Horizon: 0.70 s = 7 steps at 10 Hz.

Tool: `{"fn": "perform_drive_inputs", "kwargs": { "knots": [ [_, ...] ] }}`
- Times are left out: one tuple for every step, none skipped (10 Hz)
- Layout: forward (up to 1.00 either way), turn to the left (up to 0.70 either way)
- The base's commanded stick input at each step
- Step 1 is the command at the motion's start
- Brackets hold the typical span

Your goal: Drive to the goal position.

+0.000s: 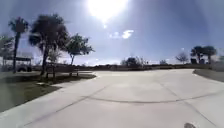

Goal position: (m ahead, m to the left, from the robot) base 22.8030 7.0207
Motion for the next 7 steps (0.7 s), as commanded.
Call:
{"fn": "perform_drive_inputs", "kwargs": {
  "knots": [
    [0.85, 0.00],
    [0.85, 0.00],
    [0.85, 0.00],
    [0.85, 0.00],
    [0.85, 0.00],
    [0.85, 0.00],
    [0.85, 0.00]
  ]
}}
